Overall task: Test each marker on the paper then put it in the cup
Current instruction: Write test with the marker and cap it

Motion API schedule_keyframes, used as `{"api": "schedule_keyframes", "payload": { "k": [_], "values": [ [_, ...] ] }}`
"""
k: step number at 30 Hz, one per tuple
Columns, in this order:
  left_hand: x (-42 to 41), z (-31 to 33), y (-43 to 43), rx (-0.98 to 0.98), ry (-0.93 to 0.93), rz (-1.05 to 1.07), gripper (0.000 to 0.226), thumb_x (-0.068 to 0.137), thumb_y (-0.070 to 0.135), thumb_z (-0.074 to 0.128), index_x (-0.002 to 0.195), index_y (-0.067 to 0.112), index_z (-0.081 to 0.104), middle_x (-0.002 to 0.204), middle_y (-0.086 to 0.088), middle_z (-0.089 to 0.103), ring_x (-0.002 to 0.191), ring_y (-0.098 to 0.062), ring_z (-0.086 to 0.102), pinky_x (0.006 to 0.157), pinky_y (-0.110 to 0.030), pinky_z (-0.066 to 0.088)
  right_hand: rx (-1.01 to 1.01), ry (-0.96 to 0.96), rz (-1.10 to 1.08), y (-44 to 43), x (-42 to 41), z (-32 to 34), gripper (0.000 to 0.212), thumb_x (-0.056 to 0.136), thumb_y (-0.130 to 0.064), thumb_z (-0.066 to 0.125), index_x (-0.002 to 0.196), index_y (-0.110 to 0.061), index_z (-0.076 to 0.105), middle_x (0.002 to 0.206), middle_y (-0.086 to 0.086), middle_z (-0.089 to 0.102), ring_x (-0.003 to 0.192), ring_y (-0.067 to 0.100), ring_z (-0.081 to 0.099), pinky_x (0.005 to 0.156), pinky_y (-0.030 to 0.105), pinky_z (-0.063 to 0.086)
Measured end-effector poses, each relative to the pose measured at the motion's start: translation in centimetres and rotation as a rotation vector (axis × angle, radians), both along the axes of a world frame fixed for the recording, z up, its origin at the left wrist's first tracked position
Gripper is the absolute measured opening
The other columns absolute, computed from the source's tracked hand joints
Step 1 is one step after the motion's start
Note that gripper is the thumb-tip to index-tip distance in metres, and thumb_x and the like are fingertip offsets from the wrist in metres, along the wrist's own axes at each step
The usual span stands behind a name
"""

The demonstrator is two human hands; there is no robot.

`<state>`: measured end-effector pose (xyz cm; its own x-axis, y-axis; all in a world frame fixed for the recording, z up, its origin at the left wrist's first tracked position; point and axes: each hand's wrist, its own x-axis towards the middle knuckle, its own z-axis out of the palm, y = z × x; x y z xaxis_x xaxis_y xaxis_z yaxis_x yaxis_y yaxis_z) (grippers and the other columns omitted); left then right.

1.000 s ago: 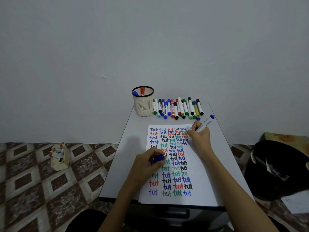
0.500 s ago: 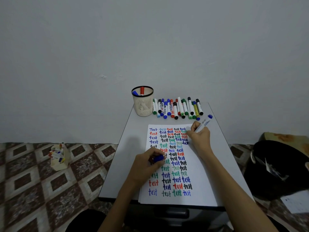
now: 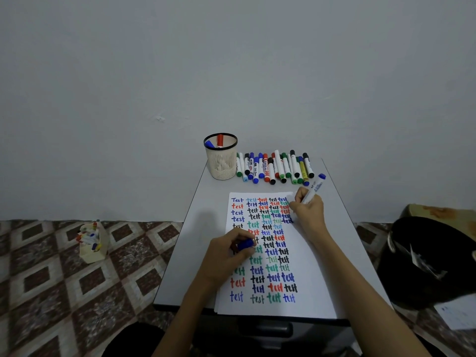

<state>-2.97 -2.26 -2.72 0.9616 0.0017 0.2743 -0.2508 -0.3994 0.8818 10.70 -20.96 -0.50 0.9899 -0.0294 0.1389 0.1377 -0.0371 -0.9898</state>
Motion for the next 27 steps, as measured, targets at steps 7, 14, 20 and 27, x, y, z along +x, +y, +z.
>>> {"api": "schedule_keyframes", "payload": {
  "k": [7,14,20,27],
  "values": [
    [0.0,0.6,0.0,-0.005,-0.109,0.045,0.02,0.083,0.022,0.067,0.101,0.031,0.066,0.1,0.012,0.064,0.088,-0.017,0.064,0.071,-0.036,0.056,0.265,-0.034,0.029,-1.5,-1.4,2.1,0.023,0.078,-0.012,0.075,0.074,-0.009,0.052,0.065,0.008,0.055,0.048,0.01,0.047,0.043,0.017,0.041],
    [-0.3,0.7,0.4,-0.209,-0.115,0.146,0.028,0.076,0.011,0.075,0.101,0.017,0.065,0.098,0.006,0.07,0.093,-0.016,0.067,0.081,-0.033,0.056,0.358,0.04,0.507,-0.8,-7.2,3.0,0.005,0.087,0.008,0.055,0.087,0.004,0.059,0.083,0.014,0.068,0.075,0.033,0.068,0.055,0.032,0.058],
    [-0.3,0.7,0.6,-0.305,-0.081,0.13,0.026,0.081,-0.002,0.066,0.097,0.017,0.066,0.1,0.001,0.071,0.097,-0.019,0.067,0.078,-0.037,0.057,0.288,-0.005,0.444,-0.7,-8.4,2.2,0.018,0.073,0.0,0.069,0.079,0.006,0.054,0.075,0.022,0.064,0.054,0.027,0.061,0.047,0.031,0.053],
    [-0.4,0.7,0.4,-0.311,-0.075,0.092,0.023,0.081,0.003,0.067,0.101,0.014,0.066,0.101,0.001,0.071,0.096,-0.019,0.067,0.08,-0.041,0.056,0.344,0.064,0.477,-0.3,-9.0,1.2,0.011,0.073,0.004,0.071,0.076,-0.002,0.063,0.083,0.027,0.065,0.063,0.033,0.065,0.06,0.034,0.058]
  ]
}}
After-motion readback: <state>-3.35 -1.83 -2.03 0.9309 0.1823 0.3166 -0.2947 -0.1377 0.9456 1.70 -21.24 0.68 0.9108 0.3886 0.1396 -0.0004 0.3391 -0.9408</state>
